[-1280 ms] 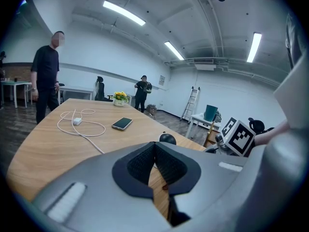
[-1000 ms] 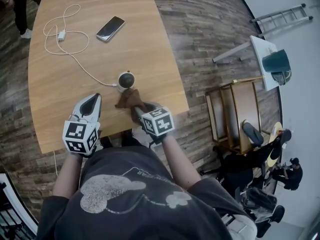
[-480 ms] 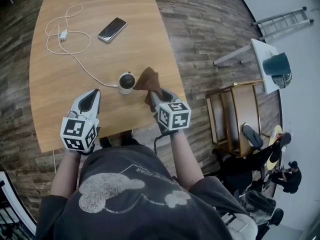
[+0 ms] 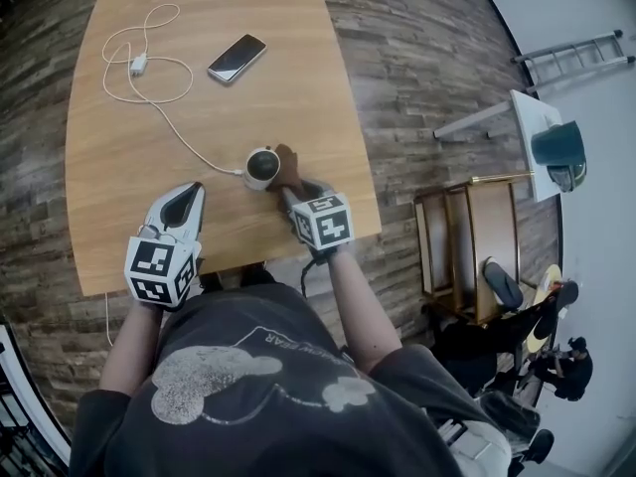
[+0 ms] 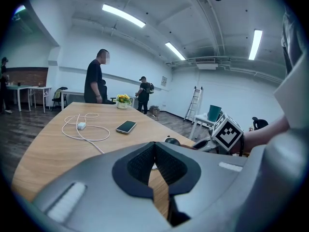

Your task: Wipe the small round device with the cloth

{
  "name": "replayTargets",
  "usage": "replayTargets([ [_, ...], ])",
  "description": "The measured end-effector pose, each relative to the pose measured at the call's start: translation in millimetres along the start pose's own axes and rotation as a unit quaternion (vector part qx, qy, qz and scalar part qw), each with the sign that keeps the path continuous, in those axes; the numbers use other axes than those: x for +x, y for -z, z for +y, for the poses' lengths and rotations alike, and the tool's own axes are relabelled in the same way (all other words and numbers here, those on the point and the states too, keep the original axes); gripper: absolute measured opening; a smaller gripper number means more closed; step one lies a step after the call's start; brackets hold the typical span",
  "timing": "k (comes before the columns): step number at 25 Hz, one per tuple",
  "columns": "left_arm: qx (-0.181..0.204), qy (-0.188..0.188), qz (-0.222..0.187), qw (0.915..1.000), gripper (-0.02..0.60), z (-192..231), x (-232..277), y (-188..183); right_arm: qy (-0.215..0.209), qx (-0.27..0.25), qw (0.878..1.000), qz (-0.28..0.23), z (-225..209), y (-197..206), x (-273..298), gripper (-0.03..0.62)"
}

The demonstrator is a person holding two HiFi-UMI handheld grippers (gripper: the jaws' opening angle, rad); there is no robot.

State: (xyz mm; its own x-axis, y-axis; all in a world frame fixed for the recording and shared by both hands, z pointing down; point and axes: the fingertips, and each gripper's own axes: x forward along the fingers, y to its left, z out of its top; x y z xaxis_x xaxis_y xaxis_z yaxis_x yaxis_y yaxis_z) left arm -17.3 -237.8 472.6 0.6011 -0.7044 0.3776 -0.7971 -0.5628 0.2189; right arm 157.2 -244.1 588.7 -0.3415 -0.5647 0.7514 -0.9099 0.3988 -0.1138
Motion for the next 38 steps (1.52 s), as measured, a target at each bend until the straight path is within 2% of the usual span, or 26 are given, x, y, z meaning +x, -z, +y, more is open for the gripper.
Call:
replayTargets([
  [4,-0.007,-0.002,0.006,1.0000,0.018,3,-3,7,0.003,0.000,1.000,0.023,0,11,6,0.081],
  [9,-0.015,-0.008,0.010,0.9998,0.018,7,-4,13,0.018,0.013,1.000,0.012,-5,10,0,0.081],
  [14,-0.014,-0.014,0.003,0.9998,0.019,6,-2,10,0.046,0.015,0.998,-0.048,-25,-10,-25,0.081],
  [17,-0.032,-0.028,-0.006,0.9991,0.018,9,-2,9,0.041,-0.003,0.994,-0.097,-34,-38,-40,0.080],
  [21,-0.052,-0.047,-0.008,0.9975,0.018,7,5,13,0.003,-0.036,0.990,-0.134,-33,-78,-47,0.081],
  [27,-0.058,-0.076,-0.020,0.9952,0.018,0,14,6,-0.076,-0.117,0.981,-0.133,-14,-110,-34,0.081],
  [32,-0.067,-0.109,-0.025,0.9914,0.018,0,15,6,-0.140,-0.164,0.970,-0.110,0,-106,-15,0.081],
  [38,-0.083,-0.149,-0.029,0.9850,0.018,2,15,10,-0.189,-0.190,0.961,-0.065,-2,-92,10,0.081],
])
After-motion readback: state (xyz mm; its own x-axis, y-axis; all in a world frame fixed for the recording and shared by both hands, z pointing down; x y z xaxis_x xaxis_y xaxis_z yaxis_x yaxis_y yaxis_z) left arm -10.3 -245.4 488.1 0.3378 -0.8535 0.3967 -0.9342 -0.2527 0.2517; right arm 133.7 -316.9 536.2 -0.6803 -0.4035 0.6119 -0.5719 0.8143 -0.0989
